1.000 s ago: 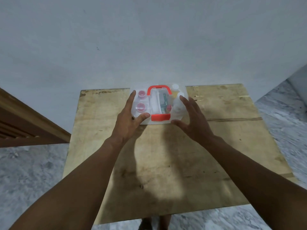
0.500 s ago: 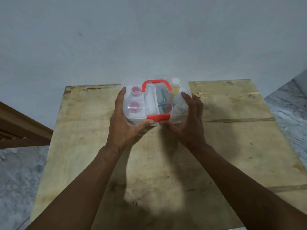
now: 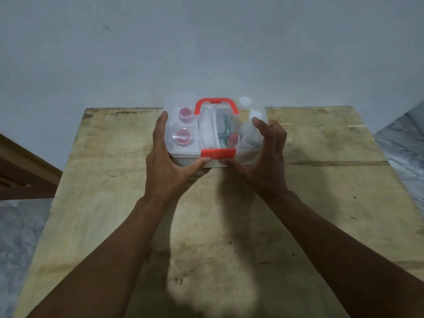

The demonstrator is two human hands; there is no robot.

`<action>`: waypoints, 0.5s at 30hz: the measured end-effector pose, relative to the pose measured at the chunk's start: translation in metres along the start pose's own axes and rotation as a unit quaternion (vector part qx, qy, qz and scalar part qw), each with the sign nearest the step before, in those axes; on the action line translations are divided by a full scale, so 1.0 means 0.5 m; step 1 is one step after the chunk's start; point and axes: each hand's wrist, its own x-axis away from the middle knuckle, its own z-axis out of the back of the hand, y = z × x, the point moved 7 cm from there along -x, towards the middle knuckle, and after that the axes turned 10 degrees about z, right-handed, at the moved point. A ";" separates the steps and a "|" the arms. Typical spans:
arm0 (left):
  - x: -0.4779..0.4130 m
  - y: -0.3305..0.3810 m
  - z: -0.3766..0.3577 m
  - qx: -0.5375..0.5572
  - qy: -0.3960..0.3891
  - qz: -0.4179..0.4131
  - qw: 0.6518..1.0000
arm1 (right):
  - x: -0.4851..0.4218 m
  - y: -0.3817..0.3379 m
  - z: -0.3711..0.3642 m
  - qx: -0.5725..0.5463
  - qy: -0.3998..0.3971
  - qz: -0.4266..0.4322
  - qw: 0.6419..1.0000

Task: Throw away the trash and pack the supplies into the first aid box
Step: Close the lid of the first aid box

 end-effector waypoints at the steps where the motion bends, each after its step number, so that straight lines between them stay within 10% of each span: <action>1: -0.001 -0.001 0.000 -0.003 0.005 -0.001 1.000 | -0.002 -0.001 0.000 0.004 0.000 0.003 1.000; 15: -0.011 -0.024 0.000 -0.065 0.060 -0.028 0.996 | -0.012 -0.007 -0.002 0.069 0.005 0.063 0.996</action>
